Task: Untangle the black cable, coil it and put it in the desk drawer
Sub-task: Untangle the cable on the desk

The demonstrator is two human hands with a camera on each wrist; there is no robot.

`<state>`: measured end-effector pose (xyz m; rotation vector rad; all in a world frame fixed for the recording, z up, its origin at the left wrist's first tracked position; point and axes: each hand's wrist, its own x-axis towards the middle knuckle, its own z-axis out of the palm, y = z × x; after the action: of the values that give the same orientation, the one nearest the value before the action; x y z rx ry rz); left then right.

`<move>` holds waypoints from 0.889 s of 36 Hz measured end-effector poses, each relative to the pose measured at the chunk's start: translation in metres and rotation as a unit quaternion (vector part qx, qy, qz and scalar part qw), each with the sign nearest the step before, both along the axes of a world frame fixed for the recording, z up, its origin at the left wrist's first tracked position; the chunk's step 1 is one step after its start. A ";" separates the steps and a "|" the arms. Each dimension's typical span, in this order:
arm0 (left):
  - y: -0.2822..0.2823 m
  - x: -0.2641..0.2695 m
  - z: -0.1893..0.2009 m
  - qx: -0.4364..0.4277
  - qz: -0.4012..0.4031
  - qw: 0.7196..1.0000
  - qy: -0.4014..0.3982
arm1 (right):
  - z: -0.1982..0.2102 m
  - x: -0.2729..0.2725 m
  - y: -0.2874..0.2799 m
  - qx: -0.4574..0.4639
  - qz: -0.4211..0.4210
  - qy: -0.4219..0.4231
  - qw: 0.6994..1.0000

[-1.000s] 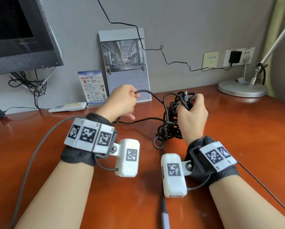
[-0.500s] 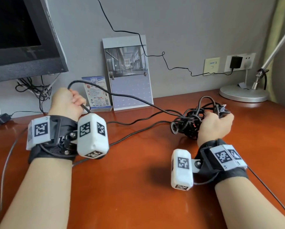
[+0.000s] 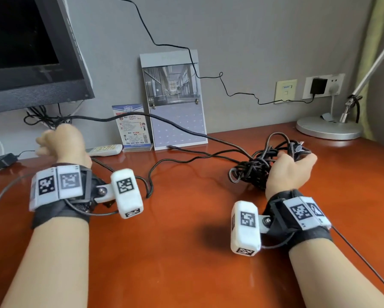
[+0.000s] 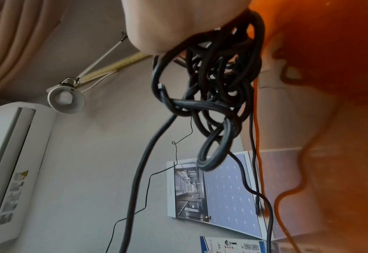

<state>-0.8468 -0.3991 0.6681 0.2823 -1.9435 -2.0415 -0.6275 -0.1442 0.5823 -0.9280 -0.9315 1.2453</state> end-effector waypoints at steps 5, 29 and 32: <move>0.013 0.030 0.022 -0.087 0.003 0.988 0.126 | 0.000 -0.005 -0.003 0.036 0.004 -0.020 0.999; 0.118 0.160 -0.011 -0.642 -0.402 0.599 0.260 | 0.007 -0.011 -0.028 0.161 0.054 -0.021 0.985; 0.120 0.159 -0.013 -0.646 -0.396 0.592 0.274 | 0.007 -0.011 -0.028 0.162 0.053 -0.022 0.985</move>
<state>-0.6880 -0.2794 0.6548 -1.5282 -2.6003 -0.2154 -0.6384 -0.1723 0.5892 -0.6578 -1.1913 1.1222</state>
